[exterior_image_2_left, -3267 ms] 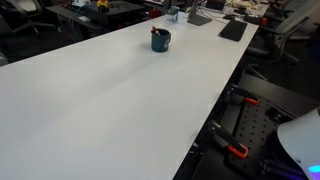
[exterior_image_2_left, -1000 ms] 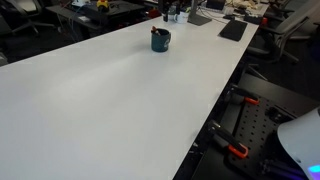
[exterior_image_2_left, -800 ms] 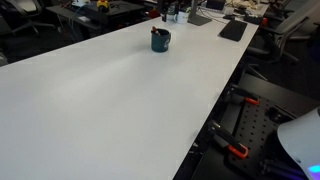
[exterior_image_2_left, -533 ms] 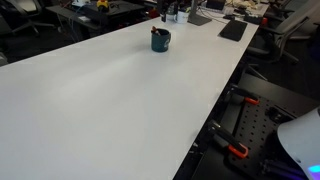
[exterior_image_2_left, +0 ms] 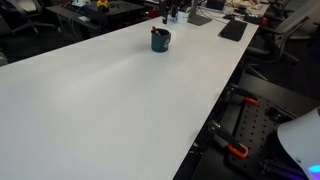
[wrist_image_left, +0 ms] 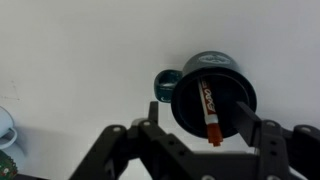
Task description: Take the marker out of the cup
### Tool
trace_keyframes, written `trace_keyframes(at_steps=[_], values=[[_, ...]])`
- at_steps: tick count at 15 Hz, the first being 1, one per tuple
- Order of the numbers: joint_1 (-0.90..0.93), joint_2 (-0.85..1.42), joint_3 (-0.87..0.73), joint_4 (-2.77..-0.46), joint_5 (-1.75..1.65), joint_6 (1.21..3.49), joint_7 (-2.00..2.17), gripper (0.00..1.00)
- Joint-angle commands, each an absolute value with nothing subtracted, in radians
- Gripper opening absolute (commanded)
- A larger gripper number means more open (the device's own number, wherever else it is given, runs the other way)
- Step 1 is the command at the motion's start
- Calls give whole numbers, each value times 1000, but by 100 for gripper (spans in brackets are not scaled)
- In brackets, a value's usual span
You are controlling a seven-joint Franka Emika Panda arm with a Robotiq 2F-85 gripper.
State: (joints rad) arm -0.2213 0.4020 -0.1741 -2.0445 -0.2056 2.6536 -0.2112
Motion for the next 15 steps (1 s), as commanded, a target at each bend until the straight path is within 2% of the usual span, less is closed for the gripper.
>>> trace_keyframes(at_steps=[1, 3, 4, 5, 6, 8, 9, 15], values=[[-240, 428, -171, -2040, -212, 2726, -261, 79], [-237, 453, -183, -2028, -233, 2744, -264, 86], [-240, 459, -181, -2023, -225, 2737, -265, 94], [-234, 440, -180, -2042, -217, 2723, -249, 87], [-235, 448, -180, -2039, -217, 2724, -249, 93], [-237, 456, -180, -2036, -217, 2726, -249, 95], [-235, 469, -183, -2016, -225, 2718, -254, 99], [-298, 594, -87, -1866, -145, 2690, -363, 100]])
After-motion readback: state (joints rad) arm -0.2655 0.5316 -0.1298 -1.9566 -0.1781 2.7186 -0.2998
